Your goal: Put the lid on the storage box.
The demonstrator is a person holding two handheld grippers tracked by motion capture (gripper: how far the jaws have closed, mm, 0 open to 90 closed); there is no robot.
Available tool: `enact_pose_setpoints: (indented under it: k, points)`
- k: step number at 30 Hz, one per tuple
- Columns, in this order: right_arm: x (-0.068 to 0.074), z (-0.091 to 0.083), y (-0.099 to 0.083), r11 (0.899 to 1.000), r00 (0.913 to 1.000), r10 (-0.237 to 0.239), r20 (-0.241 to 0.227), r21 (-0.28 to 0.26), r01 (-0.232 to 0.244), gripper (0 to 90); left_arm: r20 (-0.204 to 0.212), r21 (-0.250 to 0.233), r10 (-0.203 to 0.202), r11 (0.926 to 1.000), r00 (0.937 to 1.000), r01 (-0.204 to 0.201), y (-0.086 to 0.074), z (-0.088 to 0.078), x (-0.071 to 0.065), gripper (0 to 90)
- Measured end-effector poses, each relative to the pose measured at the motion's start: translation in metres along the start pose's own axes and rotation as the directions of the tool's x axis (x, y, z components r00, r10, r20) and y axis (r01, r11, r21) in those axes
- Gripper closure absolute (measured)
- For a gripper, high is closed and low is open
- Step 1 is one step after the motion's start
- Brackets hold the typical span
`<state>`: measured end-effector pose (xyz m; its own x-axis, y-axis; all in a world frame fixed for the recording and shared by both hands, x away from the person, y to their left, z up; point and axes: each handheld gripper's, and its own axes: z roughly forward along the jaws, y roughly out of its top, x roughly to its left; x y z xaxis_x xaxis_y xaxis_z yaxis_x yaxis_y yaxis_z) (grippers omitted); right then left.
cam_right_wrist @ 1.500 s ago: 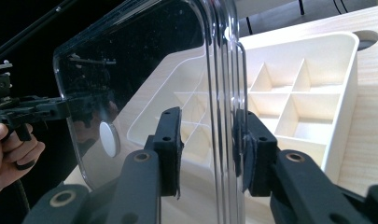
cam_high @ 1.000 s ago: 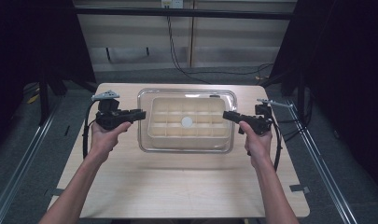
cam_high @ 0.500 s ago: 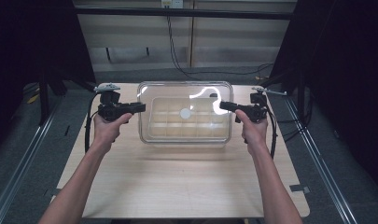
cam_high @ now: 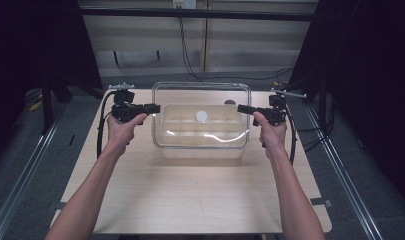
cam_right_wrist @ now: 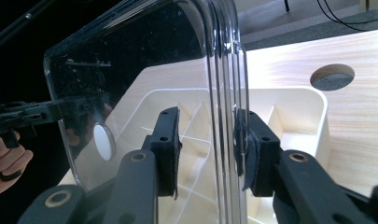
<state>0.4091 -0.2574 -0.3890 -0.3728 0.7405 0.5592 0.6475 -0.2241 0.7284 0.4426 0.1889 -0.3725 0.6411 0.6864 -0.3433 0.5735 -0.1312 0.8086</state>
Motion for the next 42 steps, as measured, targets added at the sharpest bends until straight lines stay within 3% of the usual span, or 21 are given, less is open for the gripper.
enact_pose_setpoints:
  k: [4,11,16,27,34,39,42]
  points:
    - [-0.004,0.005,0.0,1.0,1.0,0.006,0.005,0.006,-0.006,62.5,-0.001,0.003,-0.016,0.9999,0.9999,0.016,-0.001,0.004,0.003,71.1]
    - [-0.009,0.009,0.001,1.0,0.9998,0.011,0.02,0.017,-0.011,61.0,-0.015,0.028,-0.002,0.9996,0.9999,0.002,0.002,0.011,0.005,69.8]
    - [-0.009,0.014,0.003,0.999,0.998,-0.028,0.057,0.044,0.026,57.1,-0.013,0.036,-0.011,0.9993,0.9999,0.012,0.001,0.016,0.007,68.9]
    - [-0.016,0.024,0.003,0.998,0.9967,-0.02,0.078,0.062,0.015,53.4,-0.031,0.046,-0.032,0.9984,0.999,0.033,0.0,0.025,0.012,67.8]
    - [-0.016,0.035,0.004,0.994,0.9907,-0.045,0.128,0.105,0.032,45.8,-0.024,0.061,-0.05,0.9968,0.9984,0.052,-0.002,0.03,0.017,67.3]
    - [-0.019,0.042,0.003,0.993,0.9891,-0.034,0.143,0.119,0.017,43.6,-0.031,0.069,-0.058,0.9958,0.9978,0.06,-0.004,0.034,0.021,66.9]
    - [-0.019,0.046,0.002,0.991,0.9836,-0.054,0.172,0.13,0.032,39.9,-0.063,0.086,-0.052,0.9947,0.9967,0.057,-0.006,0.038,0.024,67.5]
